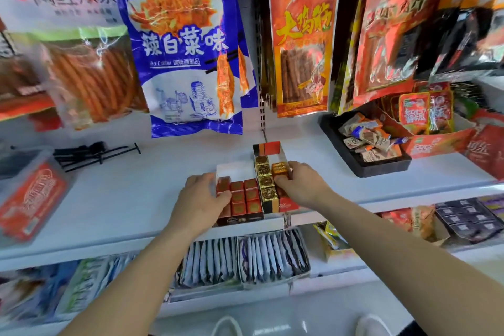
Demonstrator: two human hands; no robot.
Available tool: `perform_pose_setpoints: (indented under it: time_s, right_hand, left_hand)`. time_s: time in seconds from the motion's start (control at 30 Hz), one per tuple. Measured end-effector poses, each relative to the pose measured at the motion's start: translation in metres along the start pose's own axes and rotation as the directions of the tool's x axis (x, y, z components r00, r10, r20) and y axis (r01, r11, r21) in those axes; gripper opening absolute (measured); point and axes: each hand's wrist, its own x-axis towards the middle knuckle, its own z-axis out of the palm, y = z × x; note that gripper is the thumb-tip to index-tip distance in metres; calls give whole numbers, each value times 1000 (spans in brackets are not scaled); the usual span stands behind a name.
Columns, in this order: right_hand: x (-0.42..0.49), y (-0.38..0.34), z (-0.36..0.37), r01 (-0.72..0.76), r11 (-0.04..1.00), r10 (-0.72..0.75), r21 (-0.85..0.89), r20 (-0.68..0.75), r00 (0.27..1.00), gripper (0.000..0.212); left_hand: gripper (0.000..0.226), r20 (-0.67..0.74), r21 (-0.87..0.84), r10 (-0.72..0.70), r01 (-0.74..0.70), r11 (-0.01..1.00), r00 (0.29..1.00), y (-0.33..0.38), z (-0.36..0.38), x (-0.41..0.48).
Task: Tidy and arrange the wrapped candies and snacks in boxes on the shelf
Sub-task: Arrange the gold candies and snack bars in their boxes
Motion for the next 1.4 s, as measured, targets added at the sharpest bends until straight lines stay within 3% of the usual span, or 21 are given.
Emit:
perform_pose_setpoints:
  time_s: [0.07, 0.13, 0.23, 0.37, 0.6, 0.9, 1.0, 1.07, 1.13, 1.2, 1.3, 1.4]
  right_hand:
    - [-2, -1, -8, -24, 999, 24, -21, -10, 1000, 47]
    - [-10, 9, -30, -18, 998, 12, -52, -113, 994, 53]
    - [-27, 47, -73, 28, 991, -63, -131, -274, 960, 41]
    - [-52, 111, -117, -63, 967, -43, -245, -405, 913, 37]
    - [-43, 148, -123, -54, 928, -35, -368, -229, 973, 58]
    - [-45, 139, -106, 184, 933, -234, -308, -134, 963, 62]
    - [-54, 133, -107, 248, 941, -281, -232, -119, 952, 46]
    - [-60, 126, -115, 297, 943, -326, -149, -246, 913, 24]
    - [-62, 120, -126, 280, 951, -311, -135, -437, 844, 11]
    - [-60, 118, -133, 202, 970, -243, -136, -497, 833, 24]
    - [-56, 117, -128, 73, 990, -111, -123, -333, 936, 49]
    - [-51, 116, -120, 80, 993, -103, -88, -296, 950, 39]
  left_hand:
    - [57, -57, 41, 68, -66, 997, 996, 11, 1, 1]
    - [53, -81, 47, 153, -149, 988, 985, 30, 7, 1]
    - [48, -39, 60, 297, -294, 954, 954, 66, 26, 2]
    - [46, 71, 68, 469, -474, 878, 880, 117, 69, 14]
    - [58, 231, 168, 610, -649, 742, 758, 182, 136, 37]
    - [51, 216, 247, 636, -672, 698, 740, 169, 146, 45]
    - [45, 211, 228, 647, -680, 697, 733, 158, 132, 39]
    - [41, 214, 238, 651, -685, 689, 729, 155, 122, 32]
    - [37, 224, 247, 644, -682, 688, 731, 153, 115, 24]
    - [33, 225, 257, 639, -678, 689, 735, 151, 108, 18]
    - [22, 195, 221, 633, -663, 716, 749, 150, 100, 16]
    - [12, 101, 140, 609, -618, 774, 786, 155, 98, 23]
